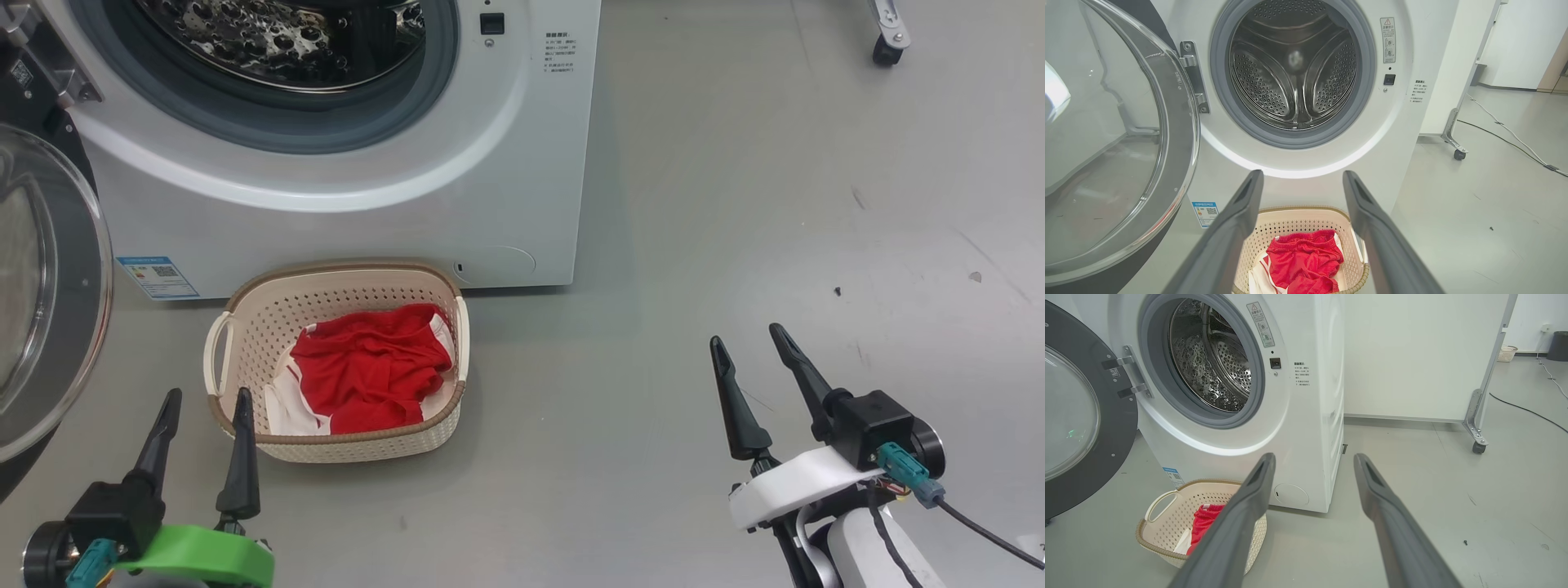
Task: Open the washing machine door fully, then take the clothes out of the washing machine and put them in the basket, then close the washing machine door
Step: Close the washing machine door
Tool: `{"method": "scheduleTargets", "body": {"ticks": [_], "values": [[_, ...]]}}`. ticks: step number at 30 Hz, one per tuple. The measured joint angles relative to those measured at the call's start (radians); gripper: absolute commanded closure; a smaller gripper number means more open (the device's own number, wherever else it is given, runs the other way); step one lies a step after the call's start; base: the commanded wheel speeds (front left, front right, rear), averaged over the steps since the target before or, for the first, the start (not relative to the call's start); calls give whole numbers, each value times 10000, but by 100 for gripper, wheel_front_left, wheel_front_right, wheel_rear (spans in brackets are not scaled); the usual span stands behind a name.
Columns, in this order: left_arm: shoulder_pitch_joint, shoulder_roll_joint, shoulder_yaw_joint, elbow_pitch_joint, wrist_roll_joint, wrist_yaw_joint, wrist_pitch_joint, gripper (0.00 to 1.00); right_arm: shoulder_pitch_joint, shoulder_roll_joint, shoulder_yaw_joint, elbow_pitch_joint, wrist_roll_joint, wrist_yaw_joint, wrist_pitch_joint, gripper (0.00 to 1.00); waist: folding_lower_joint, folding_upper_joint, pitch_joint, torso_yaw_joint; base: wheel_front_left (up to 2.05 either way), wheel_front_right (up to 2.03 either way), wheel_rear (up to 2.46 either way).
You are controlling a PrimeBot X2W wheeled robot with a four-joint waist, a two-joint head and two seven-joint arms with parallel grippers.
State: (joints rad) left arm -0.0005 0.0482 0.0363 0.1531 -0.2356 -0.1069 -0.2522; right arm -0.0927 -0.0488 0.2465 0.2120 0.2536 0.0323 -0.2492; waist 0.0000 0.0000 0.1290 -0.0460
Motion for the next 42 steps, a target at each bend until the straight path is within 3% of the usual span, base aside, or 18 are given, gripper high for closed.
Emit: {"method": "scheduleTargets", "body": {"ticks": [17,42], "values": [[-27,-25,-157,146,71,-12,2,0,4,0,-109,-21,-19,-69,0,0,0,0,48,950,0,0,0],[-47,-65,-155,307,69,134,2,0,1,-10,142,171,-190,274,0,0,0,0,34,3663,0,0,0]]}}
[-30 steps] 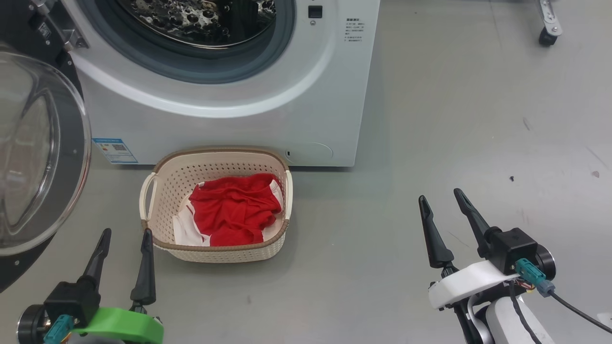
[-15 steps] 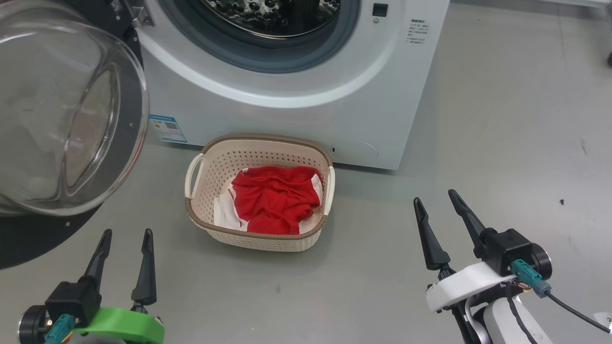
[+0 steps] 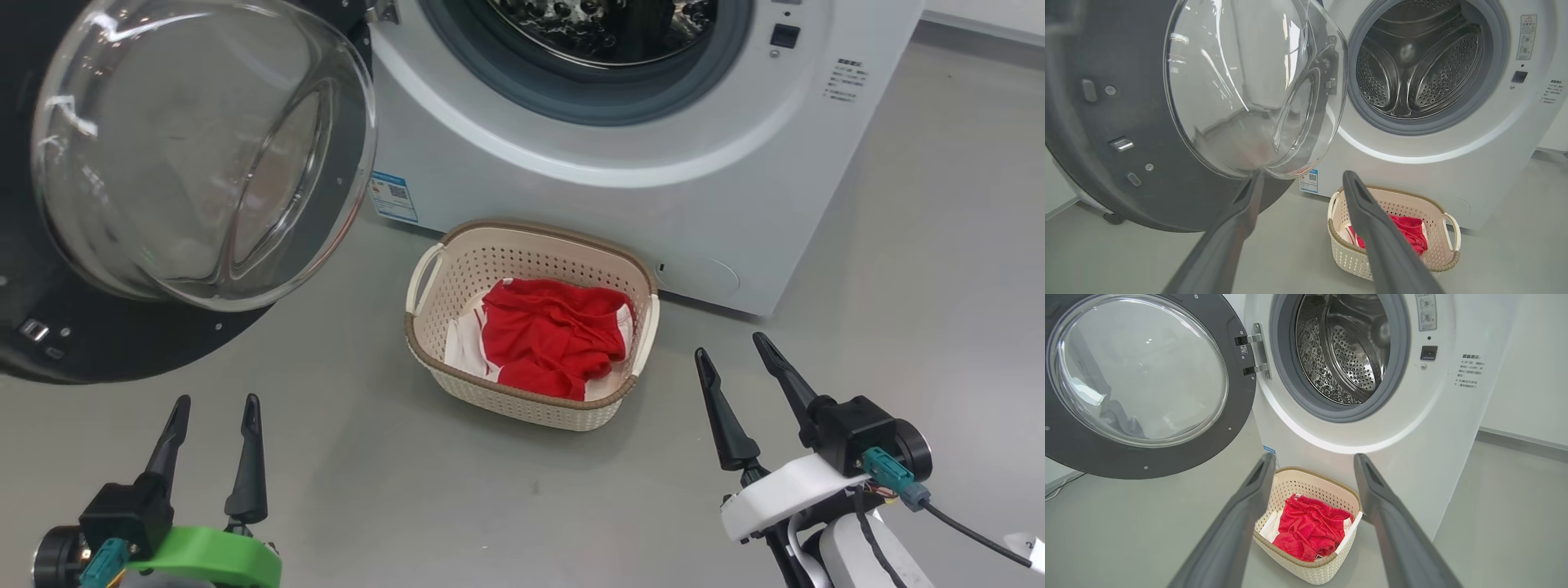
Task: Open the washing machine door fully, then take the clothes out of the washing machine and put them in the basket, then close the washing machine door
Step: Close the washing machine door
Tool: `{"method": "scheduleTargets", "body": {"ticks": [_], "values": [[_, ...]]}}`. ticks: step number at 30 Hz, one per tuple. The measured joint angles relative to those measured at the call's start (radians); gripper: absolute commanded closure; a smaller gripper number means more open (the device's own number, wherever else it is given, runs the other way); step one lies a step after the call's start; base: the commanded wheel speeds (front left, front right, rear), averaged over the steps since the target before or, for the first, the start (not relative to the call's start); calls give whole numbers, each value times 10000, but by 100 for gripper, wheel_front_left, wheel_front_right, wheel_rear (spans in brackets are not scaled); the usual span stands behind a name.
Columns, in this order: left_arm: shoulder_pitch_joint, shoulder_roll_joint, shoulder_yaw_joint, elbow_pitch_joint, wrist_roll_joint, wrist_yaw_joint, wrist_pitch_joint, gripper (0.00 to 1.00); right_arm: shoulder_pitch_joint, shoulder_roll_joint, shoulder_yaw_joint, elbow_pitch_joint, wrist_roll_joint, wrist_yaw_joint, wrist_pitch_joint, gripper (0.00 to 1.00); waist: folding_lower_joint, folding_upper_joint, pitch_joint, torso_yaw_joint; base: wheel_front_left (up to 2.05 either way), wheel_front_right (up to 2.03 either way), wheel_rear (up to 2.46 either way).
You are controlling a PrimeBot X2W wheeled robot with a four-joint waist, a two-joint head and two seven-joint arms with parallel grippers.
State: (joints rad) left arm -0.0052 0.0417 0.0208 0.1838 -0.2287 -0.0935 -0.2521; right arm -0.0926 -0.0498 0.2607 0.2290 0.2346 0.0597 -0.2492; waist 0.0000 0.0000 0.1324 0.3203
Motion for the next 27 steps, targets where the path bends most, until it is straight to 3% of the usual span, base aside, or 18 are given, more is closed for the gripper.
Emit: {"method": "scheduleTargets", "body": {"ticks": [12,27], "values": [[7,-6,17,4,0,96,0,0,-3,0,155,138,0,33,0,0,0,0,-125,979,0,0,0],[24,-19,84,-186,-2,270,0,0,-18,-2,305,251,2,113,0,0,0,0,-154,1392,0,0,0]]}}
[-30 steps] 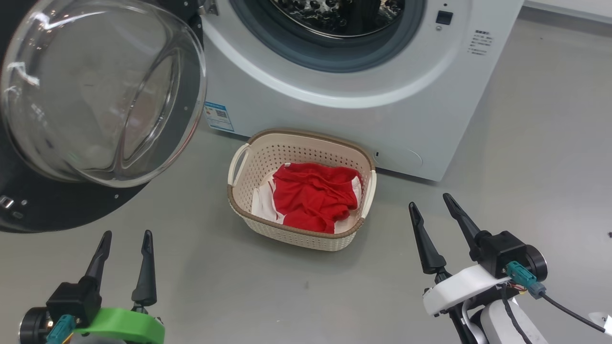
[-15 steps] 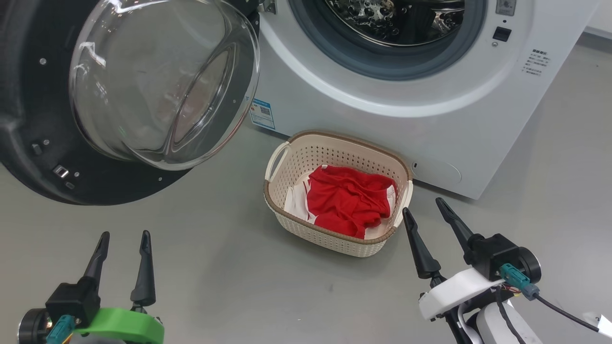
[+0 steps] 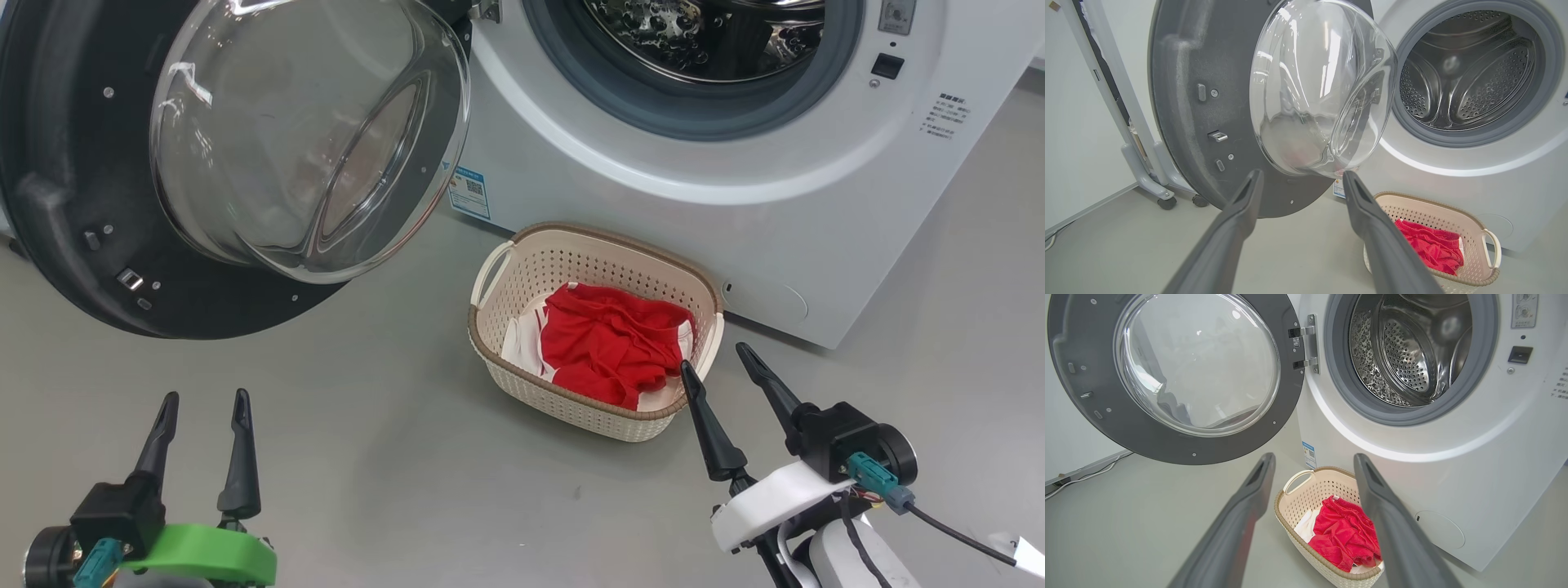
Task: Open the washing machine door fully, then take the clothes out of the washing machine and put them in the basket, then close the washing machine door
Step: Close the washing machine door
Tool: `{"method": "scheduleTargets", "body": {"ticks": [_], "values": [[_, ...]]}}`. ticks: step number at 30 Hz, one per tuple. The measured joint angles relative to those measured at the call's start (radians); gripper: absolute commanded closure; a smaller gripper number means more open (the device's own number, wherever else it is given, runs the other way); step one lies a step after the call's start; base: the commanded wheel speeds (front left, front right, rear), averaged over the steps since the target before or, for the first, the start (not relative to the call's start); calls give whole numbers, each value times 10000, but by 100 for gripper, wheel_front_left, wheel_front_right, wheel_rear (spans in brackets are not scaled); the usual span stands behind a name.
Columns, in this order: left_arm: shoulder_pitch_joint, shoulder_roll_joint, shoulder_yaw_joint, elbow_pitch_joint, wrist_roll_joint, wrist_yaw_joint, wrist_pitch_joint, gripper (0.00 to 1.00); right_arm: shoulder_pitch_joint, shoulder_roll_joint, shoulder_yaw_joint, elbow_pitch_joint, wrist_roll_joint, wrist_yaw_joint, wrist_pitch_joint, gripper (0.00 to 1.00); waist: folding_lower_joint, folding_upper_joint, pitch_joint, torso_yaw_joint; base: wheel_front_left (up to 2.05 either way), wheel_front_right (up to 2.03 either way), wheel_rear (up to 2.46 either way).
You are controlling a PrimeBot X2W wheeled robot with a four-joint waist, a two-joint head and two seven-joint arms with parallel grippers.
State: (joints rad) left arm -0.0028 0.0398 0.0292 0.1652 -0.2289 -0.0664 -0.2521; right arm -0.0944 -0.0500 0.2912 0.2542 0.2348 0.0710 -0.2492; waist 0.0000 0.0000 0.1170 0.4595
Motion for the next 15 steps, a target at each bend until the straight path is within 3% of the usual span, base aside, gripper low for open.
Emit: {"method": "scheduleTargets", "body": {"ticks": [15], "values": [[5,-2,-52,-111,-25,84,0,0,-13,0,-2,42,2,69,0,0,0,0,40,91,0,0,0]]}}
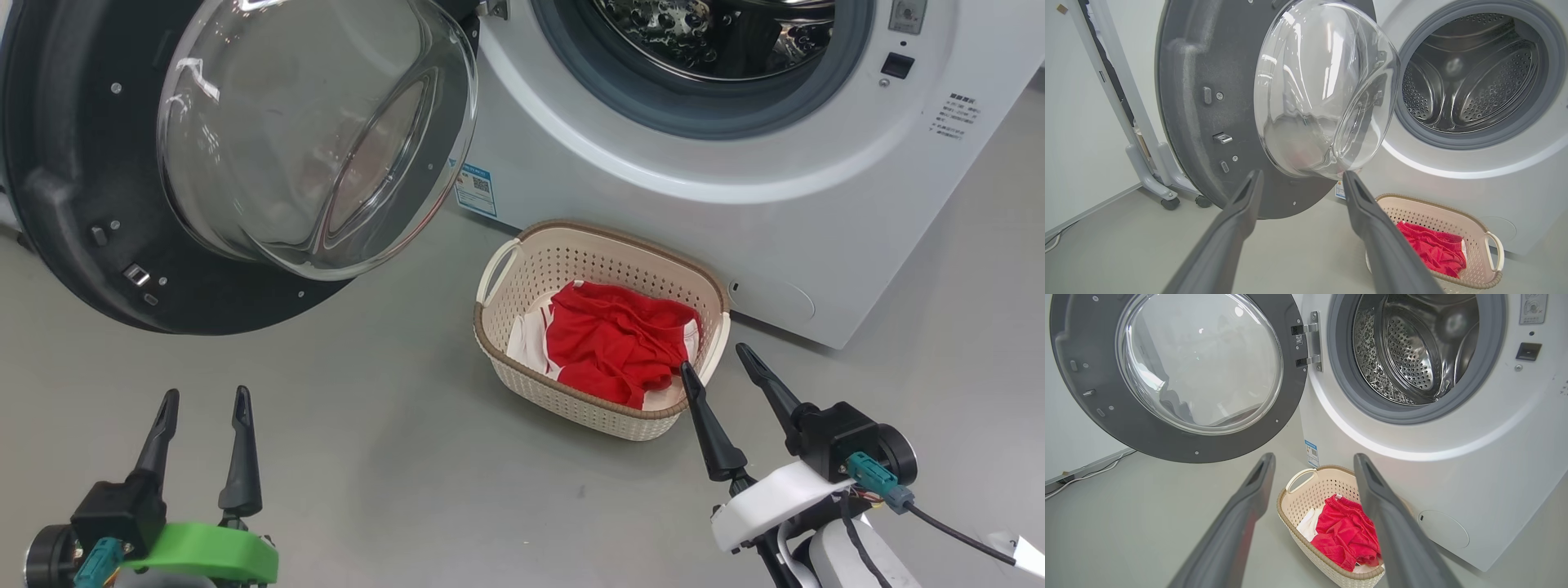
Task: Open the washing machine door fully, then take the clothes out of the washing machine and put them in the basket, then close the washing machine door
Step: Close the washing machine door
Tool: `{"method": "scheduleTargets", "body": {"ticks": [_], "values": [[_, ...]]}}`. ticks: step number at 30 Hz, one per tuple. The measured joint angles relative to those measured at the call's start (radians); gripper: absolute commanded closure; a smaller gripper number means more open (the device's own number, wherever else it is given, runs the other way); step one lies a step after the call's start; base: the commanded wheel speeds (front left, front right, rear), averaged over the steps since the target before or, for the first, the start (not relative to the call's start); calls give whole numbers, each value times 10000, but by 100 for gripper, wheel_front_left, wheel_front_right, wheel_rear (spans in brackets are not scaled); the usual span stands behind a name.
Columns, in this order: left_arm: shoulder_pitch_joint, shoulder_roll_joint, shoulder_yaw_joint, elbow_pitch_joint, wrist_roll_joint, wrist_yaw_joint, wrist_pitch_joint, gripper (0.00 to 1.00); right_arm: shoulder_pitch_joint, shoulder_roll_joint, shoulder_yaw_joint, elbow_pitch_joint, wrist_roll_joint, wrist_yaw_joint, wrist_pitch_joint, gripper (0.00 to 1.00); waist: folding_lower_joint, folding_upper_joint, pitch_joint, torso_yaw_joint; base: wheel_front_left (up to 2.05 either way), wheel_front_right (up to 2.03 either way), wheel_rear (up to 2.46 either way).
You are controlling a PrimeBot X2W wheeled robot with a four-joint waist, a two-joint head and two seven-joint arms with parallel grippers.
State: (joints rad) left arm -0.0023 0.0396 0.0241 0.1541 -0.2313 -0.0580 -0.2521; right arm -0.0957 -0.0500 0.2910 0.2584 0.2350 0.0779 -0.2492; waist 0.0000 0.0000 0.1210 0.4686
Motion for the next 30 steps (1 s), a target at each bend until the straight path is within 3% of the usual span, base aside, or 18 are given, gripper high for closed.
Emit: {"method": "scheduleTargets", "body": {"ticks": [30], "values": [[15,-4,-102,-58,-222,104,0,0,-95,0,19,69,0,19,0,0,0,0,33,86,0,0,0]]}}
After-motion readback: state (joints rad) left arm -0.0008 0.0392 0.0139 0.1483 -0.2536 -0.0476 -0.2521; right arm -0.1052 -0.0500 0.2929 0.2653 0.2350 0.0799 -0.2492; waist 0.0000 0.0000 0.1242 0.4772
